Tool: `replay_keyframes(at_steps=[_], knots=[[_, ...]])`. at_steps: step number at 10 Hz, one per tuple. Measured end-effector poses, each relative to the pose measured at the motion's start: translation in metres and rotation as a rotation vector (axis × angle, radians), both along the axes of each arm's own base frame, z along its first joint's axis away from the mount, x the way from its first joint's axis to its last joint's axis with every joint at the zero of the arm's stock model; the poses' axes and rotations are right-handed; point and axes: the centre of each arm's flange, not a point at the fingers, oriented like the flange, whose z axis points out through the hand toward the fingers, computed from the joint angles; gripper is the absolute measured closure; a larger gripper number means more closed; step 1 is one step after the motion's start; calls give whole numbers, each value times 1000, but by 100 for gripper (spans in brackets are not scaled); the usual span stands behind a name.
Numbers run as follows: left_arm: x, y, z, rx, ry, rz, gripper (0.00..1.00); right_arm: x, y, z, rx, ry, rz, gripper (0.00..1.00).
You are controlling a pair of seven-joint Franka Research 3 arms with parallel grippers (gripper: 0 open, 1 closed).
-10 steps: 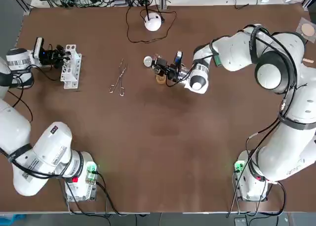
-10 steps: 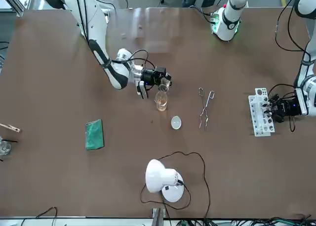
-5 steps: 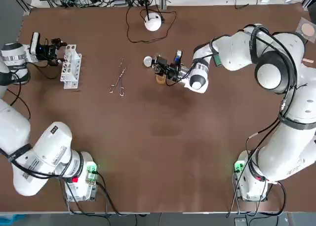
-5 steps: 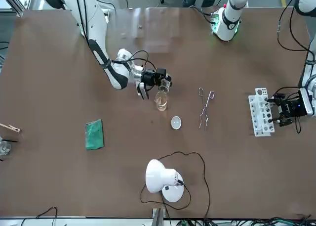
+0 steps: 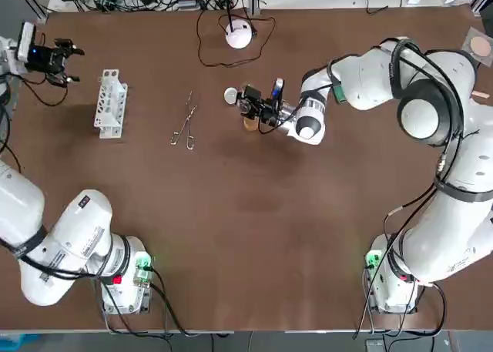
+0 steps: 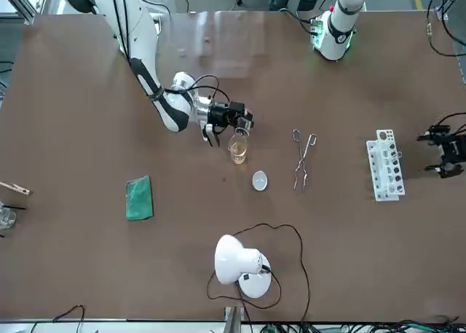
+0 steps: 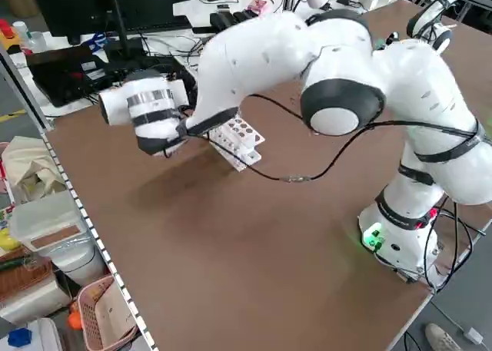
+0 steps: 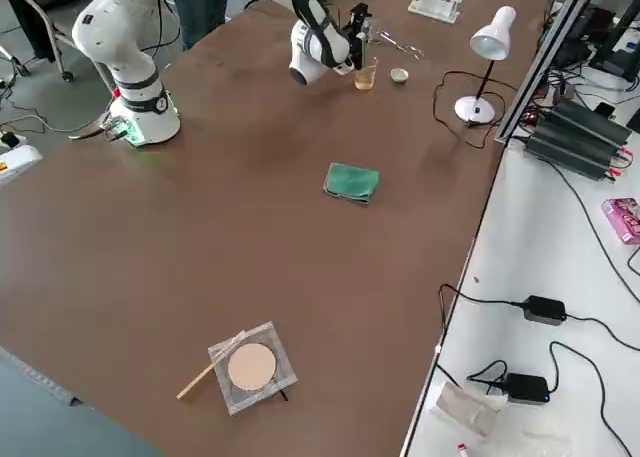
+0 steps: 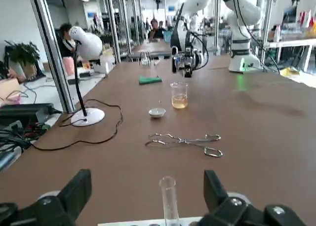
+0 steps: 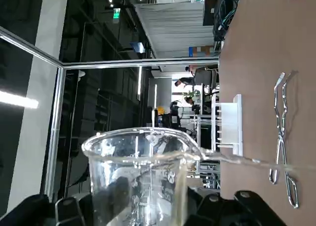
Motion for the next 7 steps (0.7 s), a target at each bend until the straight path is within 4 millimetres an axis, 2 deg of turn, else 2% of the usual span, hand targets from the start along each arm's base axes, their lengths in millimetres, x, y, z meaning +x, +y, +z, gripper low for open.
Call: replay_keyframes(at_steps=[2,3,5,7], knots=[[4,-9,58,102,42,5,0,0,0,0,3,13,1,61],[8,-22,84,161,96,6,0,1,0,0,7,26,3,61],[18,-57,129,274,193,13,0,1,-1,0,14,51,7,61],[30,-95,164,417,291,55,0,2,-1,0,22,82,11,61]])
